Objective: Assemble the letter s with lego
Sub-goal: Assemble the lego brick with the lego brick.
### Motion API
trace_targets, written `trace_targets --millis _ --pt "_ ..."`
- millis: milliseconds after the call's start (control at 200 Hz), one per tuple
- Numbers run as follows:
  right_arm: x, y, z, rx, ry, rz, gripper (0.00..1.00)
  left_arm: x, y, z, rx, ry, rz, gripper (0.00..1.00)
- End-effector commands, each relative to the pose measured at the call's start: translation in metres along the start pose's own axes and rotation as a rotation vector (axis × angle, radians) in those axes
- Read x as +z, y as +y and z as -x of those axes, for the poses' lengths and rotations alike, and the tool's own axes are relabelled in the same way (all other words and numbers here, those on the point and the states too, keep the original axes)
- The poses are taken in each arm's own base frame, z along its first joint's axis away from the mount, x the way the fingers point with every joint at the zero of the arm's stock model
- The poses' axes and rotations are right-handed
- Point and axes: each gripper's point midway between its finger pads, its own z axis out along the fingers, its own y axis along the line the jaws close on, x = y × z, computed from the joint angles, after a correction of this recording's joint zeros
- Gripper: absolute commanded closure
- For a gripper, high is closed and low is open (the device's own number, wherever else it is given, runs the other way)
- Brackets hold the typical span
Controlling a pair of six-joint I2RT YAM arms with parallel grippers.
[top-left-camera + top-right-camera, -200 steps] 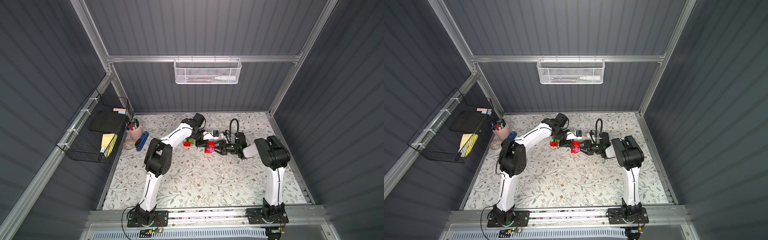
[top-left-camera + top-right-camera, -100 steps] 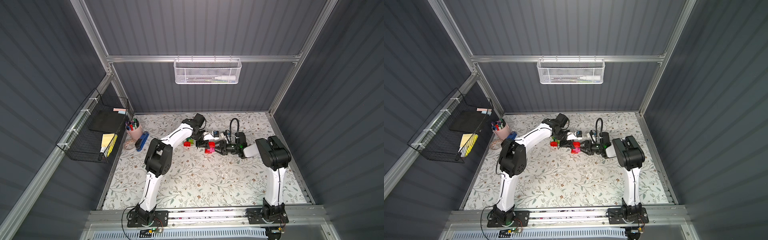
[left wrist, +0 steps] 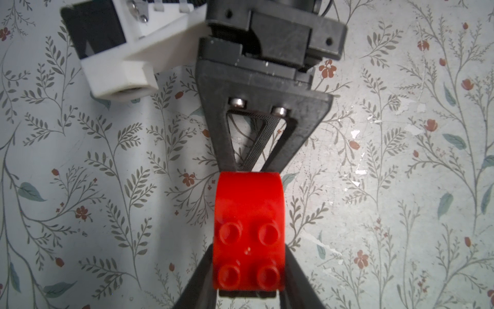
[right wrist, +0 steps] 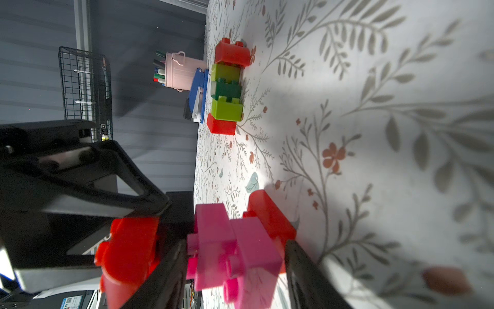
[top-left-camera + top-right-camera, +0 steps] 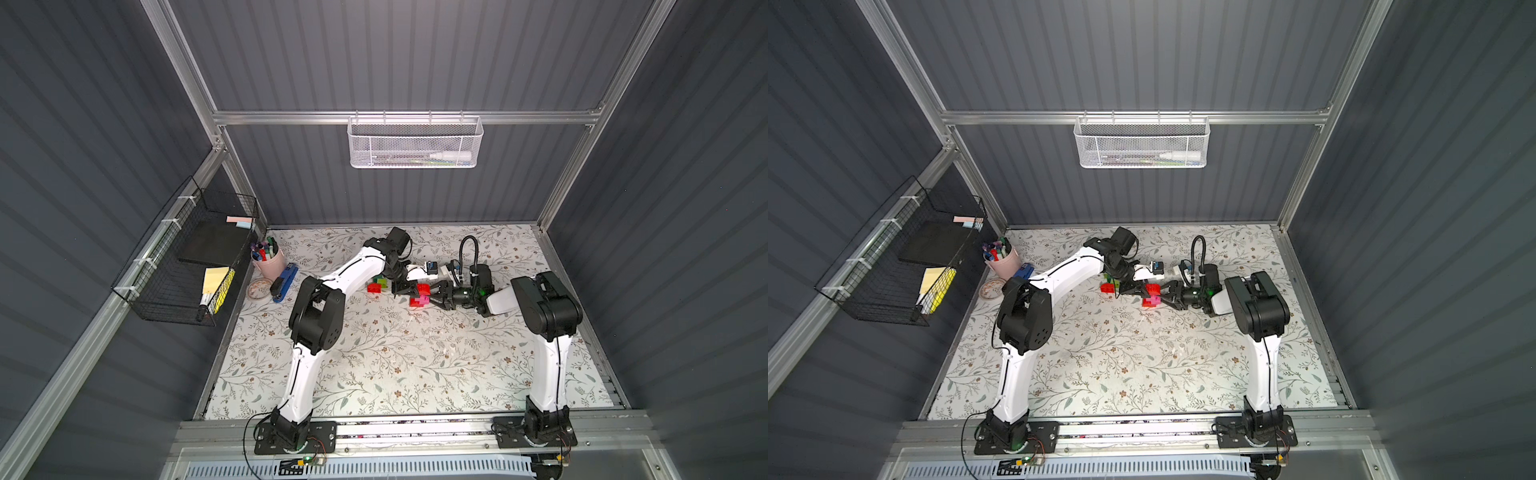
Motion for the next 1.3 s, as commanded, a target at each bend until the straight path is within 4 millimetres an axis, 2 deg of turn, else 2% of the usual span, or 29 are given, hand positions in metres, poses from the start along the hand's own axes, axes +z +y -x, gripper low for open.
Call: trace_targets --millis 0,510,981,1291 --pt "-0.003 -0.062 -0.047 0.226 0.059 -0.165 0.42 0.036 -0.029 -0.032 -0.028 0.11 -0.115 0.7" --pt "-0.002 -0.058 -0.046 0.212 0.065 -0.139 0.41 0.017 -0.023 -0.008 -0.008 0.043 -0.089 0.64" --pt "0.001 -0.047 -0.043 0.188 0.067 -0.106 0.4 0.013 -0.022 0.0 -0.002 0.016 -0.09 0.55" --pt "0.001 -0.036 -0.035 0.168 0.053 -0.083 0.37 0.012 -0.024 -0.002 -0.005 0.024 -0.09 0.49"
